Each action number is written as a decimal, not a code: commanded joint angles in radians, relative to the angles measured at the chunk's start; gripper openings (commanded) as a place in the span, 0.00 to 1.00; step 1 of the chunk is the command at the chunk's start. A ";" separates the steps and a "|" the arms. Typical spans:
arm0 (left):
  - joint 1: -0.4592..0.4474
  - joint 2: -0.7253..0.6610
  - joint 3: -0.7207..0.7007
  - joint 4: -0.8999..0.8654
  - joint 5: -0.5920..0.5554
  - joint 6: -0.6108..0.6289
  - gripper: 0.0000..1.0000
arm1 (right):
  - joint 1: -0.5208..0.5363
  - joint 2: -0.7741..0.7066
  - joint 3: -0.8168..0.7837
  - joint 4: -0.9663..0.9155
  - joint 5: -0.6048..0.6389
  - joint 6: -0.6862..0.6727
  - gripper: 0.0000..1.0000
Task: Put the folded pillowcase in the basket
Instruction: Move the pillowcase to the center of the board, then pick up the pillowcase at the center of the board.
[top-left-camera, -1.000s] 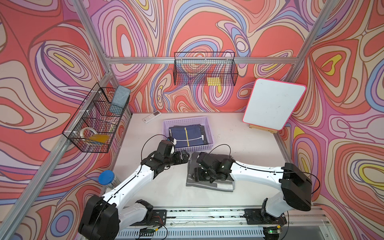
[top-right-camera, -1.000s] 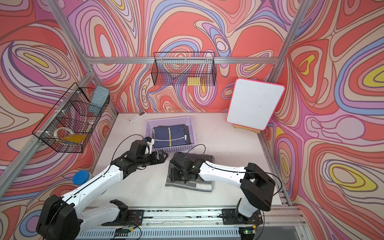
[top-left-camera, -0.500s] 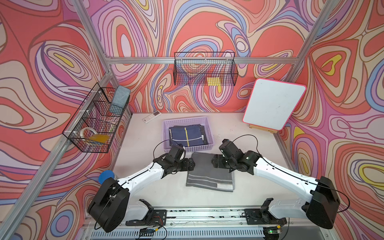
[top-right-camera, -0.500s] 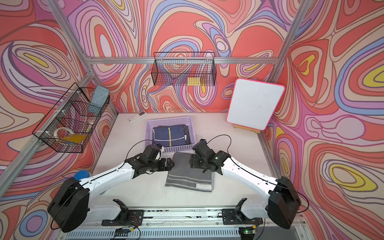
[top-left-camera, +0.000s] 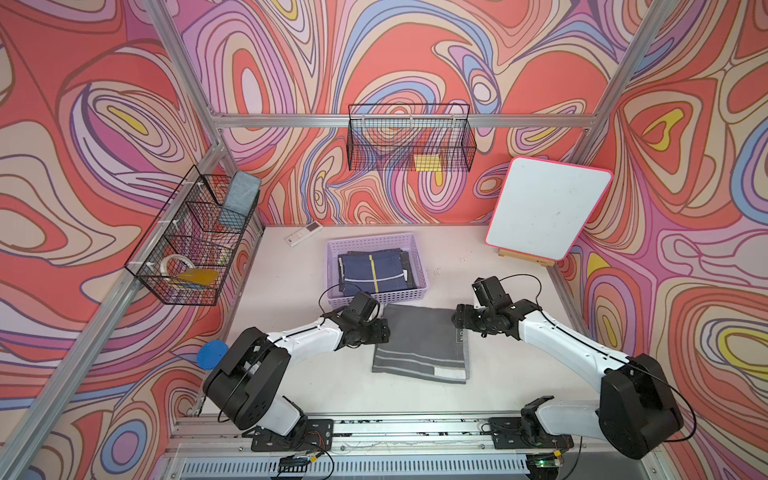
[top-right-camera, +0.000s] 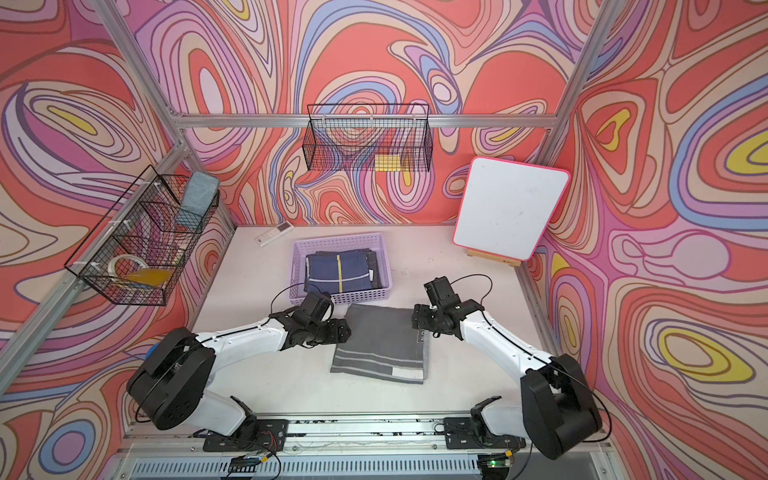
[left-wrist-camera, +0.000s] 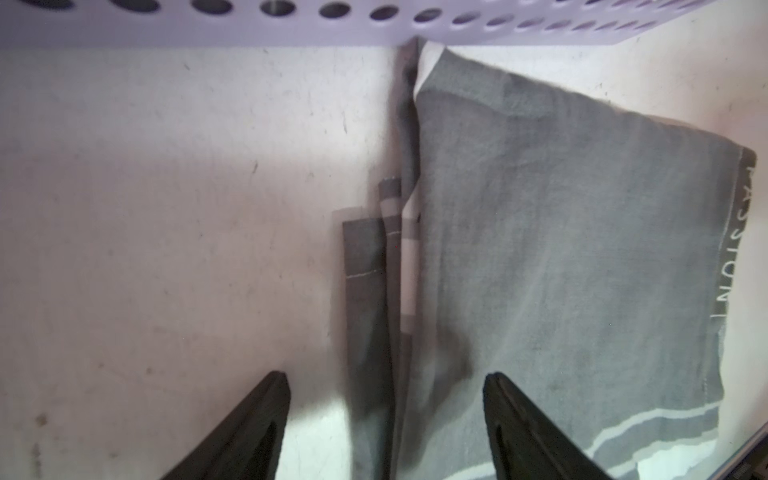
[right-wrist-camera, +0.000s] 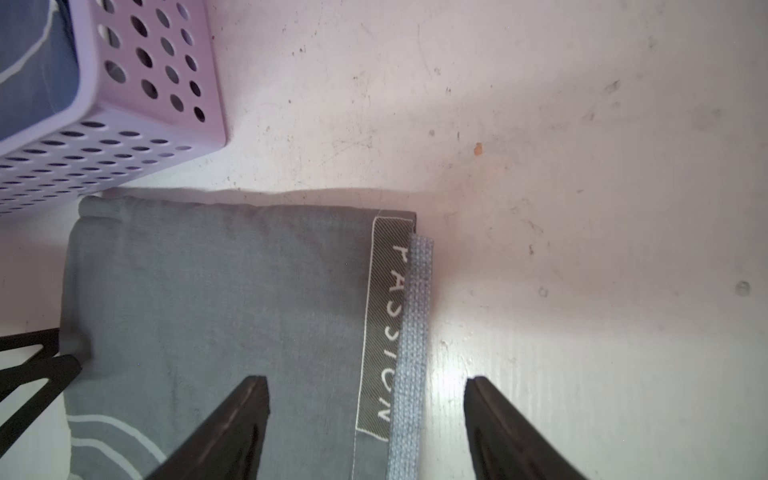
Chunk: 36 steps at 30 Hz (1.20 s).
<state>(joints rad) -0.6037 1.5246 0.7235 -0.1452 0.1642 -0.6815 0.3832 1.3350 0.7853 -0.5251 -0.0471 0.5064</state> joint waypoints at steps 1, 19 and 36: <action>-0.011 0.036 0.033 0.037 -0.002 -0.003 0.74 | -0.032 0.029 -0.021 0.070 -0.060 -0.028 0.76; -0.049 0.113 0.058 0.074 0.022 -0.017 0.36 | -0.138 0.163 -0.055 0.177 -0.215 -0.040 0.70; -0.051 0.111 0.041 0.119 0.046 -0.021 0.00 | -0.148 0.226 -0.092 0.256 -0.346 -0.013 0.23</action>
<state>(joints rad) -0.6483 1.6329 0.7685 -0.0444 0.2031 -0.7010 0.2405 1.5414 0.7109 -0.3000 -0.3412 0.4900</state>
